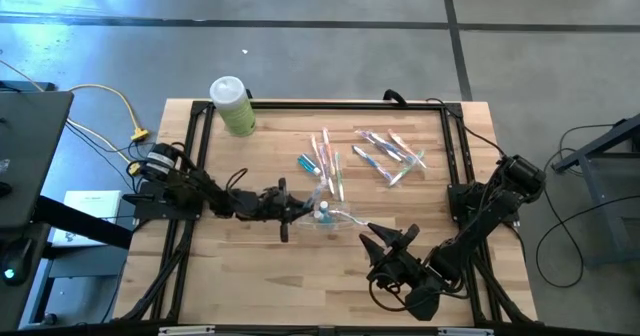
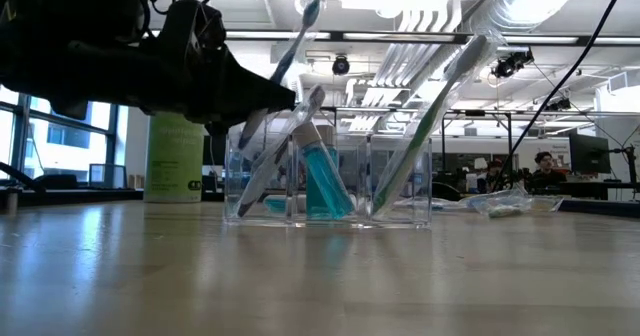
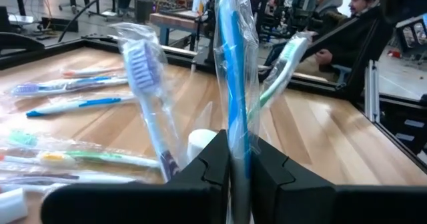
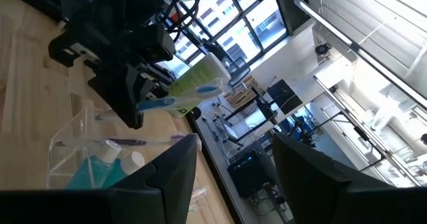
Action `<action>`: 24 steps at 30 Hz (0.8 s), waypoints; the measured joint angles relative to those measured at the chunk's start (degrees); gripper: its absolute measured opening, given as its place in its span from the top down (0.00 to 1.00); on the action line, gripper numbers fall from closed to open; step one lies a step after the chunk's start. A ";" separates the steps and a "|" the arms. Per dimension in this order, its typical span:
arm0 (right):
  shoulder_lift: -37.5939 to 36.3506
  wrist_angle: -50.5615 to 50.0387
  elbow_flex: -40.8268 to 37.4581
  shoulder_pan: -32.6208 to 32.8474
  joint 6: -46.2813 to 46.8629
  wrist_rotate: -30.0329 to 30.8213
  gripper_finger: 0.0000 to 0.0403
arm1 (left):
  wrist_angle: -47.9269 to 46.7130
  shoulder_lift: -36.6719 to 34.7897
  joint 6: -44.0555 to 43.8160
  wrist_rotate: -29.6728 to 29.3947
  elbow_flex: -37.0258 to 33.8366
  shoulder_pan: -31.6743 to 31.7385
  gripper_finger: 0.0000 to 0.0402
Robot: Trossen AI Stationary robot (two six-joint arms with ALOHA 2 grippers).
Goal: Pick & Place toothbrushing station
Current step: Put the blue toothbrush into the transparent organizer
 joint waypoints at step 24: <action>0.00 -0.30 0.00 -0.13 0.00 0.02 0.53 | -4.20 0.00 1.58 -1.99 0.00 0.41 0.91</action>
